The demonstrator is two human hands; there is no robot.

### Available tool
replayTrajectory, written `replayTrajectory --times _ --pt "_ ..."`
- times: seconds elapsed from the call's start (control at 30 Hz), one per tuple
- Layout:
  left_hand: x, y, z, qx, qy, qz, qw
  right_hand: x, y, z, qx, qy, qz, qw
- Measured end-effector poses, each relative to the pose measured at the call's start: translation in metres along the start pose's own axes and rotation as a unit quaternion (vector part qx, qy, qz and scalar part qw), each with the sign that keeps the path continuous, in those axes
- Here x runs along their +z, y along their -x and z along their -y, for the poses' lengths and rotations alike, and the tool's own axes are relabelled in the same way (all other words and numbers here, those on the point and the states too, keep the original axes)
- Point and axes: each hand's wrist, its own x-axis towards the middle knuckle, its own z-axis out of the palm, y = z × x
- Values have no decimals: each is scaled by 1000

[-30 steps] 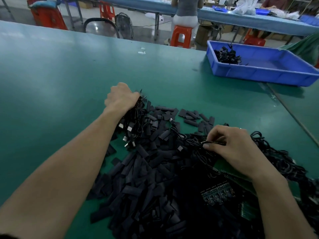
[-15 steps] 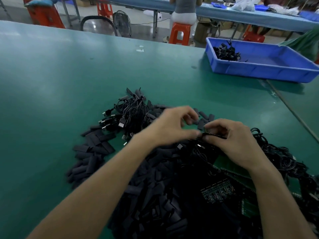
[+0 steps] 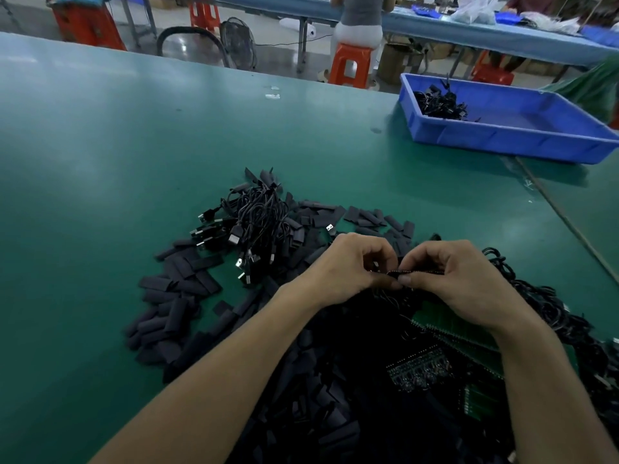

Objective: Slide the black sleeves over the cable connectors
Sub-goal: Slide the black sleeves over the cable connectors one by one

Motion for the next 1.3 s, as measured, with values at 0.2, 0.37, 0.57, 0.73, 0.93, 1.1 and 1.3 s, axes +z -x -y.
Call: replayTrajectory --times 0.2,0.37,0.57,0.73,0.93,1.1,1.3 --pt "-9 -7 2 -41 41 65 996 -2 -2 -3 0 -15 34 999" --pt "-16 -15 1 -75 81 129 986 -3 -6 -4 2 -47 52 998" --pt "-20 -25 -4 -105 107 206 967 -8 -4 -6 3 -101 78 992" --pt "-21 -25 -5 -84 128 145 978 -5 -2 -14 5 -104 -20 994" --pt "-37 -8 -29 -22 372 -147 916 -1 2 -15 19 -60 -146 987" --pt "-60 15 -50 106 282 -222 927 2 9 4 2 46 -100 994" --pt "-76 37 -49 107 13 -241 964 21 12 36 60 190 64 978"
